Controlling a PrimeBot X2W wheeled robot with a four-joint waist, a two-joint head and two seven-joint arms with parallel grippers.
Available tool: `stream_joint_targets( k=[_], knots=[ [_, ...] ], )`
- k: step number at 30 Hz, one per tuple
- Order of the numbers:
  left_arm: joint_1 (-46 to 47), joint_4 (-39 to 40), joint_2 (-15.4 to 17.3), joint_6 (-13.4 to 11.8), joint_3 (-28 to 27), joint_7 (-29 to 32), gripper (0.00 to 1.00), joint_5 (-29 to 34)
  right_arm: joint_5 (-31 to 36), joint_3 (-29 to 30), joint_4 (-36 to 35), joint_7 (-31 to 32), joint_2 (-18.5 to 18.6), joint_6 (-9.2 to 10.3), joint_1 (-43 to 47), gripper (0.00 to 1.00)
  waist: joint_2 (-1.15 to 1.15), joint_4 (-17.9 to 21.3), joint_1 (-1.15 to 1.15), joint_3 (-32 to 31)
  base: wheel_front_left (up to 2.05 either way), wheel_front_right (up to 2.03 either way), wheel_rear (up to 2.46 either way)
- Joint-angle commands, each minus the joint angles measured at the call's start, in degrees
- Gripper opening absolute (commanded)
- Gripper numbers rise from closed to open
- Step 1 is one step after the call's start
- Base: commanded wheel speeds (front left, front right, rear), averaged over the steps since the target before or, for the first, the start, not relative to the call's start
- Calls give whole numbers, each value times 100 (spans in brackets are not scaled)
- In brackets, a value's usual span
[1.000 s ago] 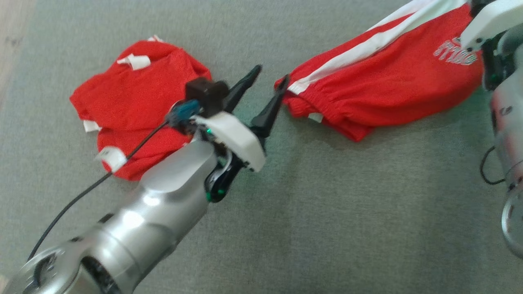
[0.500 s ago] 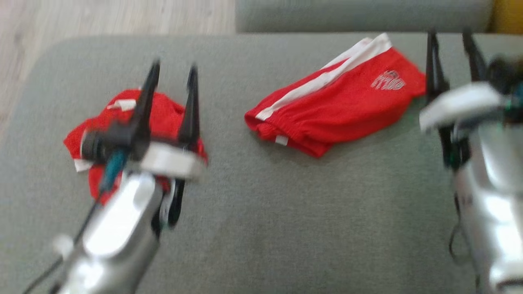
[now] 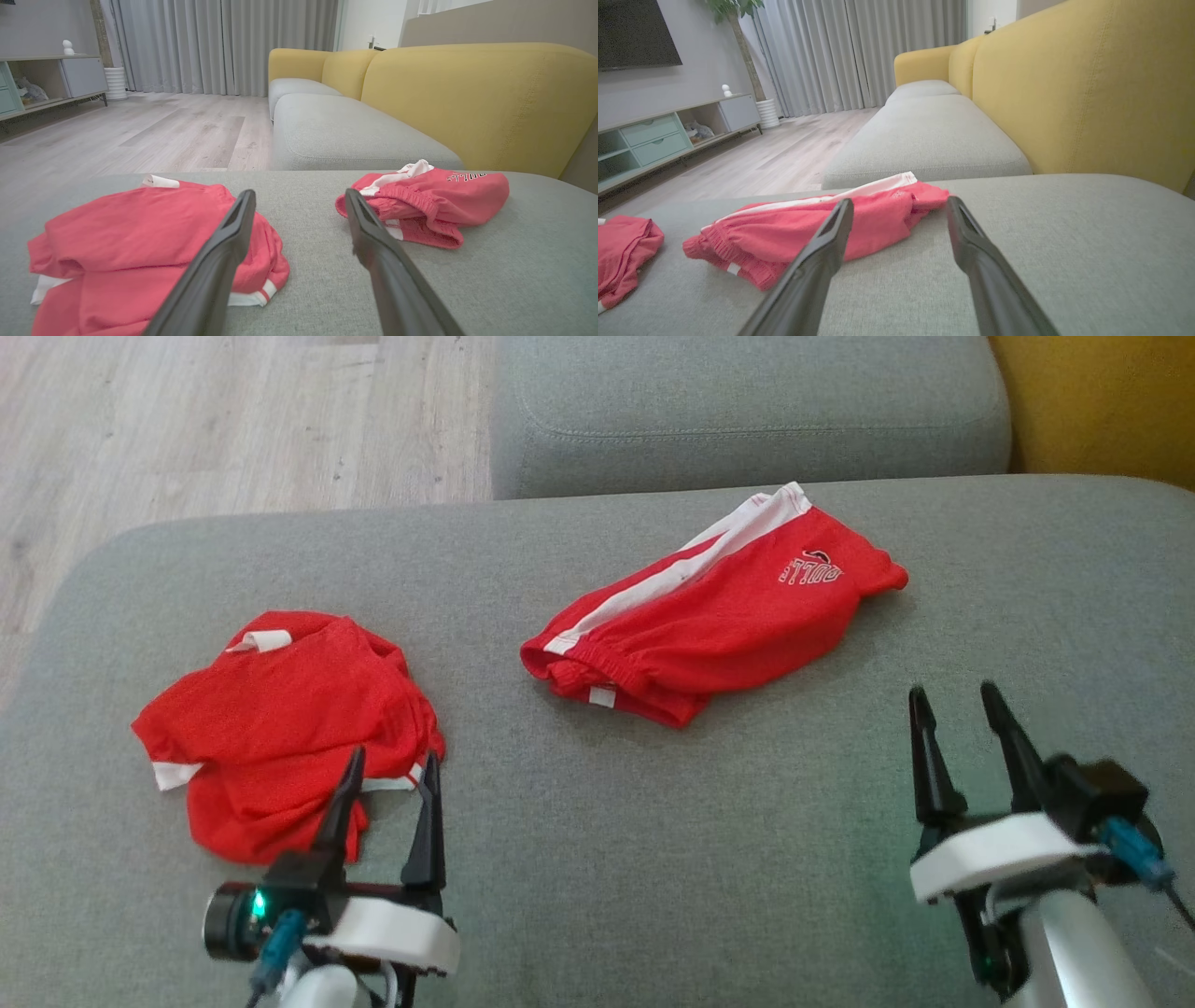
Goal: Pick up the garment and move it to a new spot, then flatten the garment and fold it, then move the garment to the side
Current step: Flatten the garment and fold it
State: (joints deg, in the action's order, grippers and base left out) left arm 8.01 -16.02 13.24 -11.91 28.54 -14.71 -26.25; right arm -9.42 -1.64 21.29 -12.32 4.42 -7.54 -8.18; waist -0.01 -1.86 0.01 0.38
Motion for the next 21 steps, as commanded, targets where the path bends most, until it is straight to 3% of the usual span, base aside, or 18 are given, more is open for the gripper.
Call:
stream_joint_targets(
  k=[1,11,16,21],
  knots=[
    [131,196,-6,51,-331,-29,100,144,26,-86,-352,44,-37,5,-57,100,1,-3,-1,2,0,0,0],
    [106,278,-263,364,-668,-29,100,532,159,77,-876,364,-128,5,14,100,1,-116,-1,286,0,0,0],
    [356,251,-384,528,-768,-29,100,669,200,387,-927,857,-139,5,-648,100,1,-291,-1,765,0,0,0],
    [661,180,-549,715,-803,-29,100,793,325,896,-481,1590,-141,5,-1647,100,1,-556,-1,1268,0,0,0]
  ],
)
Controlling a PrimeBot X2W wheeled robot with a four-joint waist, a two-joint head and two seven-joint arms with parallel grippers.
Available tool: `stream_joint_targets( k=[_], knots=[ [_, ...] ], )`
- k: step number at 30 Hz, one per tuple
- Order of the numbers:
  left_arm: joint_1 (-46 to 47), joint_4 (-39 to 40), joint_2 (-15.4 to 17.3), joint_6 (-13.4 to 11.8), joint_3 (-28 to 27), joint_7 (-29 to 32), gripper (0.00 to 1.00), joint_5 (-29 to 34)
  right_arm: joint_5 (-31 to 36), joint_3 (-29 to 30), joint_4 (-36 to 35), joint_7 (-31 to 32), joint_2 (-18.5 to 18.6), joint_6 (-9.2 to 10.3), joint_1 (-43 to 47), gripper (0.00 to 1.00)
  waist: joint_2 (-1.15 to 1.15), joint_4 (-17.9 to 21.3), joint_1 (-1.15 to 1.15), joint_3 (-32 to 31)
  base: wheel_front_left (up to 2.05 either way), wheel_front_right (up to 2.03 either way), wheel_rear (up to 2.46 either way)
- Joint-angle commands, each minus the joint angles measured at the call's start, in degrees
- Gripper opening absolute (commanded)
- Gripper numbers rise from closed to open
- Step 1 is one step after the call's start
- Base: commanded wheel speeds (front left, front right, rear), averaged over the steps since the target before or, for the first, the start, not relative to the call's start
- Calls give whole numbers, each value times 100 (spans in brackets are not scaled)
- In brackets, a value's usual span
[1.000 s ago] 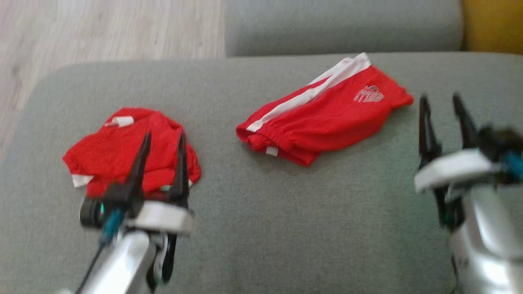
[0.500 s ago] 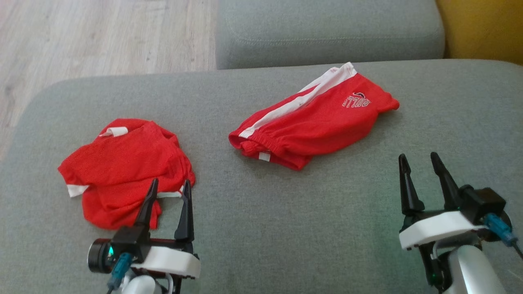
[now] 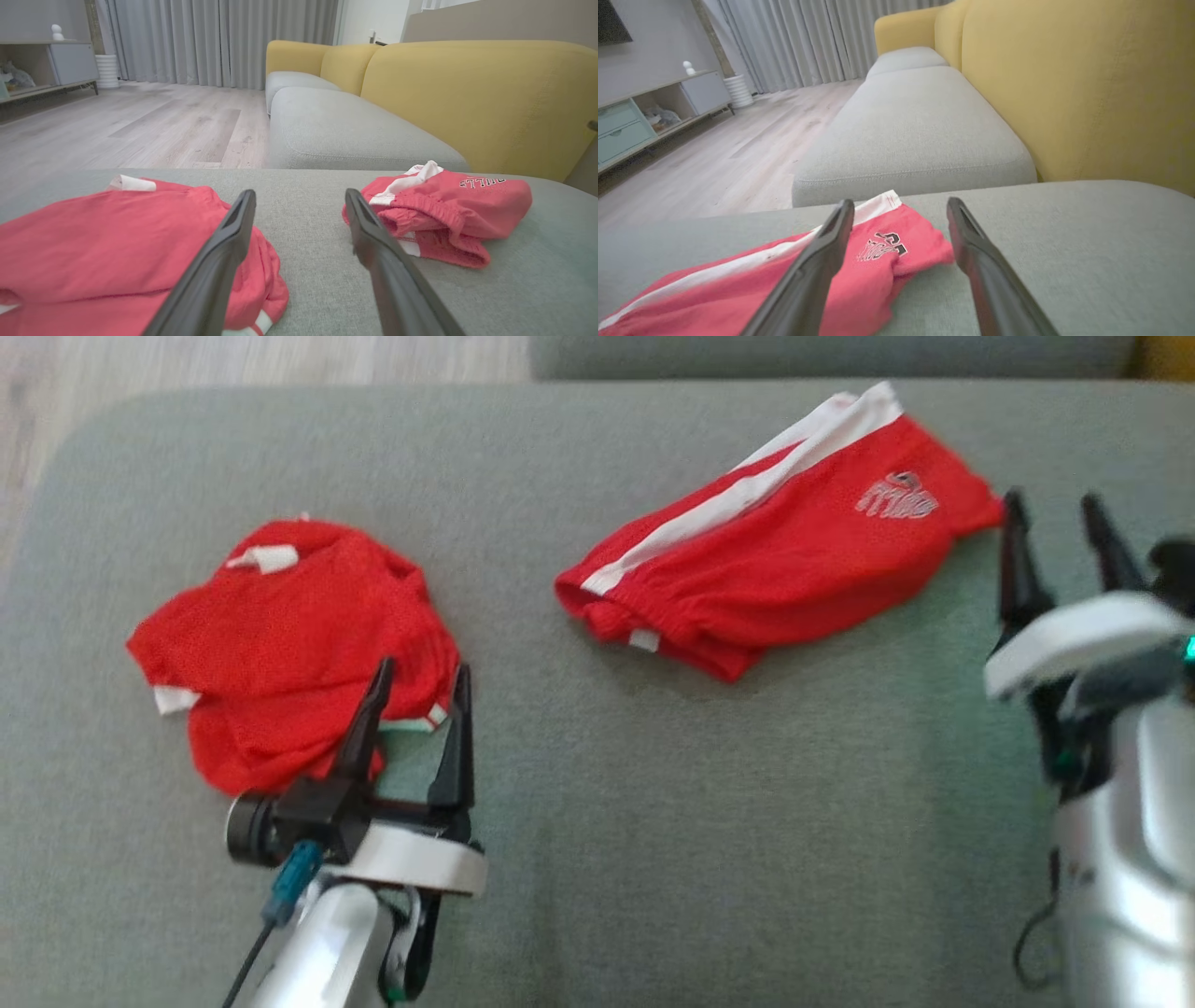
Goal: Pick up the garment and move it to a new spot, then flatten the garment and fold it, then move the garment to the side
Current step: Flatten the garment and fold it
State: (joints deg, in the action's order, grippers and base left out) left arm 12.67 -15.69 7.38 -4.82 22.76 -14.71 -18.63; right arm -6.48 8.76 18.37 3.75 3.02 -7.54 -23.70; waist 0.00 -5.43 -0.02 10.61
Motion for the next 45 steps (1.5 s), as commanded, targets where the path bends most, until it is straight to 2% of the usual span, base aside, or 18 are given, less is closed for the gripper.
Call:
stream_joint_targets(
  k=[1,6,16,25,27,32,37,45],
  knots=[
    [246,128,6,38,-234,-29,100,54,46,-21,-40,114,-1,5,-306,100,0,-250,2,324,0,0,0],
    [496,46,-154,201,-249,-29,100,168,334,717,920,674,108,5,-1268,100,0,-541,2,676,0,0,0],
    [799,-47,-379,412,-274,-29,100,304,1618,1665,2784,984,744,5,-2526,100,0,-1018,2,1150,0,0,0],
    [809,-55,-437,486,-338,-29,100,332,2056,1530,3927,1034,1087,5,-3083,100,0,-1147,2,1349,0,0,0],
    [821,-54,-441,481,-355,-29,100,335,1996,1446,4147,1033,1122,5,-3156,0,0,-1136,2,1345,0,0,0],
    [795,-59,-445,466,-415,-29,100,347,1767,1220,4461,835,1129,5,-3271,0,0,-1024,2,1260,0,0,0],
    [716,-80,-448,485,-479,-29,100,383,1403,920,4607,365,1213,5,-3281,0,0,-785,2,1018,0,0,0],
    [498,-110,-449,505,-565,-29,100,448,747,571,4567,-171,1500,5,-2762,0,0,-351,2,531,0,0,0]
  ],
)
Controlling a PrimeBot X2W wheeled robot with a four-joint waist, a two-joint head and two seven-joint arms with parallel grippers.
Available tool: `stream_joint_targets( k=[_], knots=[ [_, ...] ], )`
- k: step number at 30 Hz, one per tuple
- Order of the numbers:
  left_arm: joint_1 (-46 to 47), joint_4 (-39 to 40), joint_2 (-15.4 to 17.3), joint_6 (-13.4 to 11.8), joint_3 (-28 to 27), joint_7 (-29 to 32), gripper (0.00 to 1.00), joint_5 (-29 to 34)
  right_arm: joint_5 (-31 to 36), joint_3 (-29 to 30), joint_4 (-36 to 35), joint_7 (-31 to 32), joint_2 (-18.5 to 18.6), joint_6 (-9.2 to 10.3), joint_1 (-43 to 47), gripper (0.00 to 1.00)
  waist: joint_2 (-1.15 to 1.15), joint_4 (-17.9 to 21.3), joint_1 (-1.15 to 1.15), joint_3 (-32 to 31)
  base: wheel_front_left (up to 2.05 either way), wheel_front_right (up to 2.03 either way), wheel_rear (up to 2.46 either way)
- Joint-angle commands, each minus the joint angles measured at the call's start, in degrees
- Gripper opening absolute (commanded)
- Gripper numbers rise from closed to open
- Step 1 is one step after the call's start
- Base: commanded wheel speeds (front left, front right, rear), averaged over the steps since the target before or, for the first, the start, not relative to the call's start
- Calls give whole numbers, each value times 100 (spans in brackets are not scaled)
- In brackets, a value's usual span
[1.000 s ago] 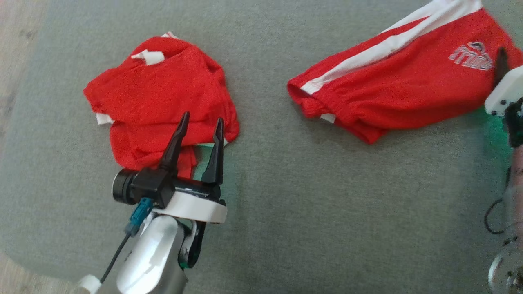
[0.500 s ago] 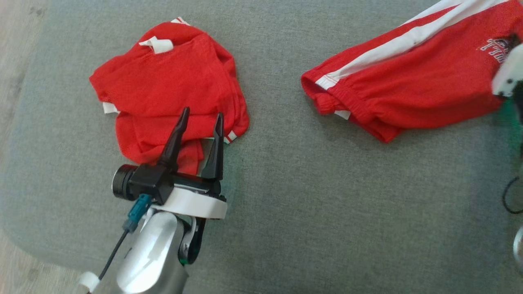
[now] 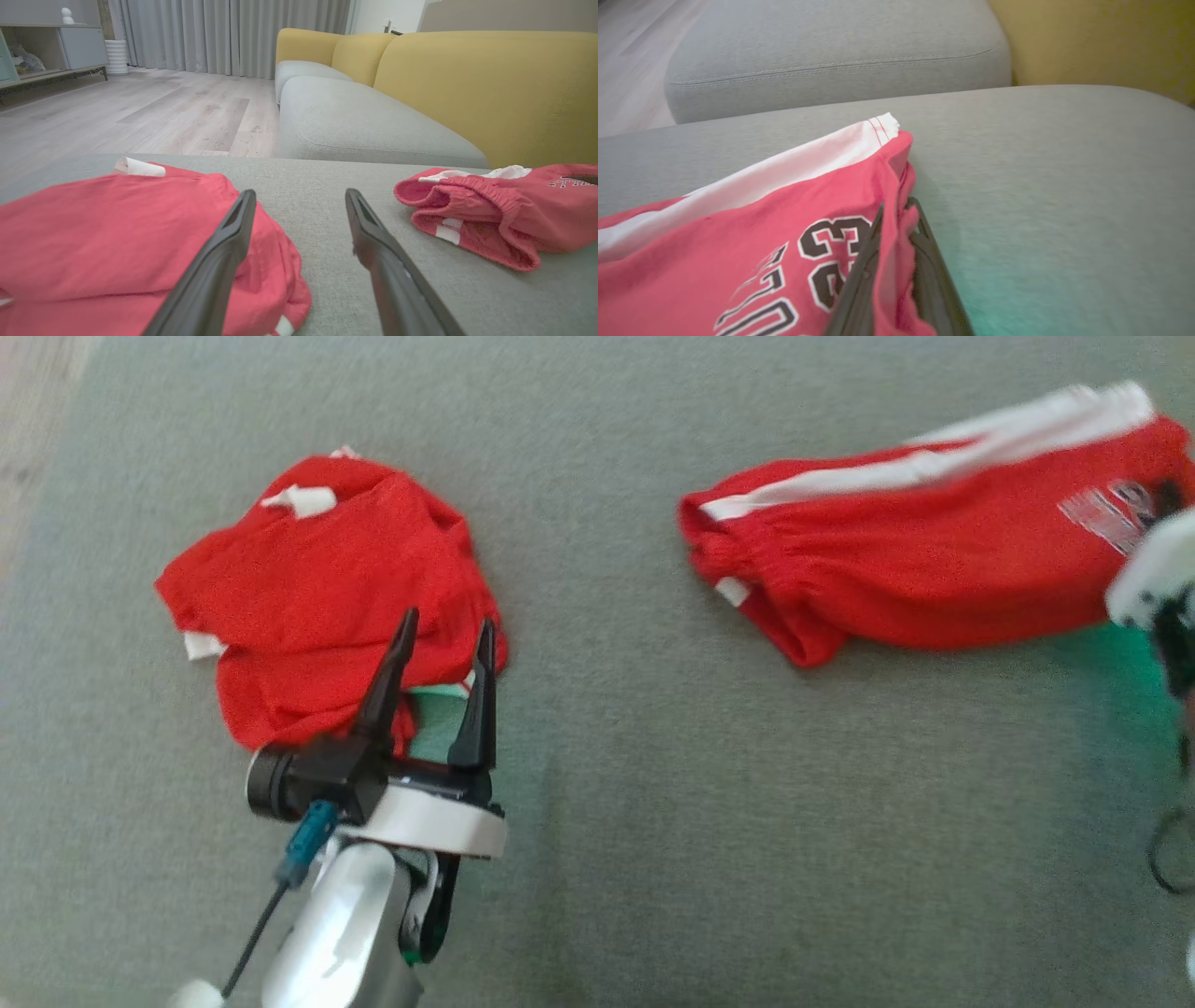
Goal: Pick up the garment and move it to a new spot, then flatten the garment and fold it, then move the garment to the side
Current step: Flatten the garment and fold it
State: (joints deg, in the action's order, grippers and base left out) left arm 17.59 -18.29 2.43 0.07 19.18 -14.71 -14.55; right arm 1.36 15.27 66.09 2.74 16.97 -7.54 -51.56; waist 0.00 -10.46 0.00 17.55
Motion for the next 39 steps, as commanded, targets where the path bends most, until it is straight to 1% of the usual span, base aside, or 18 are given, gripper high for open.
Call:
stream_joint_targets(
  k=[1,3,4,6,11,17,22,25,29,30,35,39],
  knots=[
    [-27,144,45,21,-208,-29,100,47,-96,-65,-233,-111,172,5,126,0,0,188,0,-210,0,0,0],
    [-84,135,45,35,-203,-29,100,70,-208,30,-284,-167,308,5,334,0,0,242,0,-300,0,0,0],
    [-141,113,45,59,-178,-29,100,93,-276,173,-318,-203,443,5,549,0,0,272,0,-384,0,0,0],
    [-199,99,45,68,-170,-29,100,103,-283,318,-338,-233,560,5,745,0,0,289,0,-452,0,0,0],
    [-342,79,45,111,-206,-29,100,139,-214,676,-437,-401,647,5,1009,0,0,290,0,-575,0,0,0],
    [-449,35,45,157,-236,-29,100,181,-125,840,-569,-625,419,5,1087,0,0,223,0,-699,0,0,0],
    [-521,-29,45,169,-261,-29,100,204,-233,699,-757,-912,100,5,1072,0,0,184,0,-885,0,0,0],
    [-583,-54,45,166,-291,-29,100,215,-462,442,-922,-1059,-190,5,1040,0,0,188,0,-1013,0,0,0],
    [-664,-82,45,171,-303,-29,100,229,-841,-144,-1205,-1138,-536,5,1090,0,0,186,0,-1180,0,0,0],
    [-664,-82,45,171,-303,-29,100,229,-841,-144,-1205,-1138,-536,5,1090,0,0,186,0,-1180,0,0,0],
    [-718,-94,45,179,-305,-29,100,240,-1552,-1151,-1728,-1068,-889,5,1314,0,0,165,0,-1322,0,0,0],
    [-748,-81,45,181,-300,-29,100,236,-2073,-2038,-2192,-877,-982,5,1601,0,0,116,0,-1358,0,0,0]
  ],
)
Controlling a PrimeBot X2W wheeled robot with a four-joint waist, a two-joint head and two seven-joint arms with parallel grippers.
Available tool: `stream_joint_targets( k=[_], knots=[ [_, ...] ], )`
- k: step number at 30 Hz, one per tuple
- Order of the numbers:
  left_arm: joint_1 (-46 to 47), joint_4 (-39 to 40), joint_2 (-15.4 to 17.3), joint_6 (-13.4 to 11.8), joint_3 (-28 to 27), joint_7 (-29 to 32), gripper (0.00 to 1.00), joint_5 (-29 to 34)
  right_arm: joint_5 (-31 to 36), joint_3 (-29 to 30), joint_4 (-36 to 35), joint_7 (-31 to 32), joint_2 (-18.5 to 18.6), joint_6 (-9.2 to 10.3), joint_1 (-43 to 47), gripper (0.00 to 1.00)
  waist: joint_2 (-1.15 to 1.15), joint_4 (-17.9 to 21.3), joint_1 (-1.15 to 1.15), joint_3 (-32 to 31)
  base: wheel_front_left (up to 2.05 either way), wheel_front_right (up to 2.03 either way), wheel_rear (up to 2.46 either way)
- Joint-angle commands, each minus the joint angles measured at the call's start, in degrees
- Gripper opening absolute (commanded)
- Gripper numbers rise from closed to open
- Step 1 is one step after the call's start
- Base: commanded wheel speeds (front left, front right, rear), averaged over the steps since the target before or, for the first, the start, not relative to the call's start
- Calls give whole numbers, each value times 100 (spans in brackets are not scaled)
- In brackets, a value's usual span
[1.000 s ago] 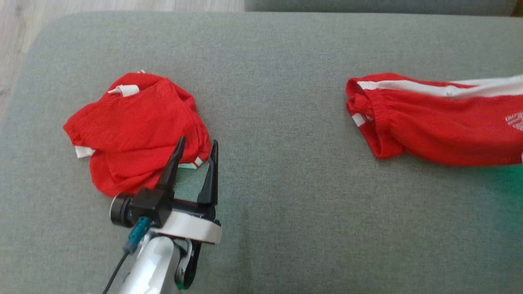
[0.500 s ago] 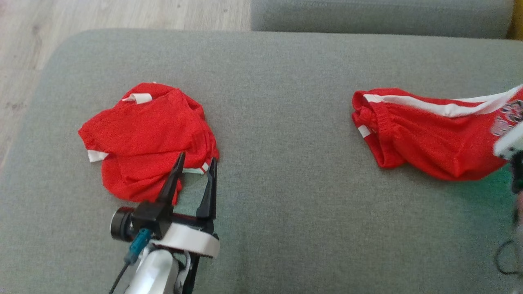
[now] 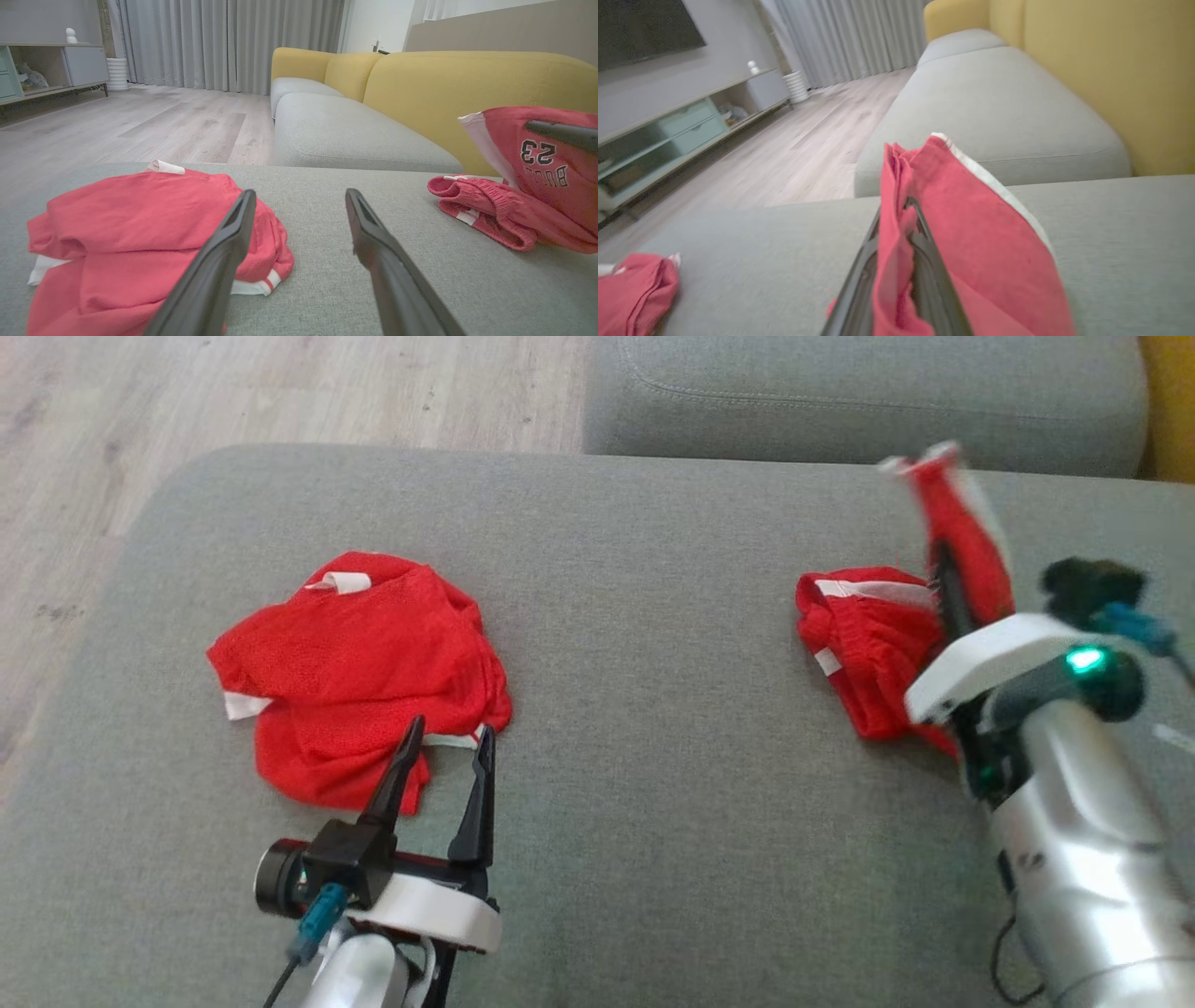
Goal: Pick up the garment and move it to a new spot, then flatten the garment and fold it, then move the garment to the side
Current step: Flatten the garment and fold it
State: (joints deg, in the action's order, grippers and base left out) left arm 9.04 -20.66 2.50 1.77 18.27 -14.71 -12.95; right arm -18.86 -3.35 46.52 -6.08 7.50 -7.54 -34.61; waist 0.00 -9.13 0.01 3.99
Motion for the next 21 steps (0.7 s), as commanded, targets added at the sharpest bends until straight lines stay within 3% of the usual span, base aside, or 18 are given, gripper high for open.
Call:
stream_joint_targets(
  k=[1,15,16,17,21],
  knots=[
    [98,160,38,14,-206,-29,100,71,-136,-390,-326,52,-15,5,-17,0,0,-35,-1,-3,0,0,0],
    [114,105,38,-15,-214,-29,100,-24,-728,-2681,-459,646,610,5,614,0,0,-150,-1,-9,0,0,0],
    [113,104,38,-16,-219,-29,100,-30,-751,-2862,-474,656,652,5,613,75,0,-118,-1,-19,0,0,0],
    [117,105,38,-14,-220,-29,100,-37,-830,-2969,-474,674,680,5,609,100,0,-88,-1,-24,0,0,0],
    [169,132,40,-14,-249,-29,100,-43,-1055,-3008,-569,422,840,5,481,100,0,94,-1,-77,0,0,0]
  ],
)
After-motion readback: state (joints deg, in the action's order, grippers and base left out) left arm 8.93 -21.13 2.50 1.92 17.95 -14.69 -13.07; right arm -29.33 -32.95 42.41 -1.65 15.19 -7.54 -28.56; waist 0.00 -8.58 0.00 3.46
